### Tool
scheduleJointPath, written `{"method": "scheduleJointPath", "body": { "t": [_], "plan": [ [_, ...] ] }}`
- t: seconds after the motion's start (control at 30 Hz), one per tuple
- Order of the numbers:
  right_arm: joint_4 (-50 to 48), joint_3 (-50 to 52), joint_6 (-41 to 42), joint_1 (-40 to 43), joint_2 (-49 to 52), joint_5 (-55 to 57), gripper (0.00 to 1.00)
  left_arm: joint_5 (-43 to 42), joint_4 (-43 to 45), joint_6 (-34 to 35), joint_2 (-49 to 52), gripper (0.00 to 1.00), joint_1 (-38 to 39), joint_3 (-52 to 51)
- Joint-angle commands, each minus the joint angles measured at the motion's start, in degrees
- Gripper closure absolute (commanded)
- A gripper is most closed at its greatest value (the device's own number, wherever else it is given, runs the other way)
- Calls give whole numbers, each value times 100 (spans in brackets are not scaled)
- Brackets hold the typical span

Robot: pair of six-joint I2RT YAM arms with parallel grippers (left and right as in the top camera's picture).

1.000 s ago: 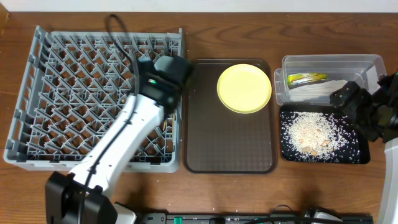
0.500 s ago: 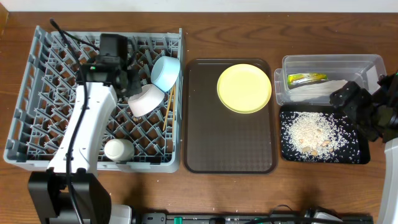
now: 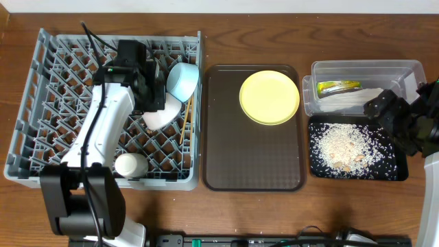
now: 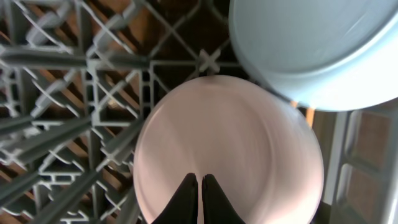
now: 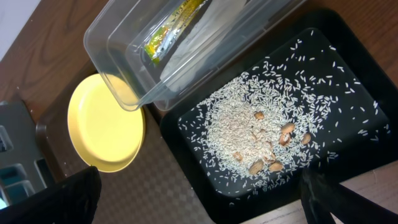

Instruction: Sort waste into correct bins and load items into the dishwasher

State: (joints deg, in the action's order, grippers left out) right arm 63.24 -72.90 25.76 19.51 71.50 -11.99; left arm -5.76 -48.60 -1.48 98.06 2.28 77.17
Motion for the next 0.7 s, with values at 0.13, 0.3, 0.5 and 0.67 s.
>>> {"method": "scheduleJointPath", "body": {
  "t": [0.13,0.3,0.5,0.67],
  "plan": [
    [11,0,57,68,-68,-9,1,-131,-636,310,-223,92,-17,-55],
    [11,0,57,68,-68,-9,1,-129,-855,415,-282,92,-17,-57],
    [11,0,57,68,-68,-9,1,-133,-1051,647,-286,92,-7,-52],
    [11,0,57,68,-68,-9,1,-136,-1335,763,-468,92,4,164]
  ]
}}
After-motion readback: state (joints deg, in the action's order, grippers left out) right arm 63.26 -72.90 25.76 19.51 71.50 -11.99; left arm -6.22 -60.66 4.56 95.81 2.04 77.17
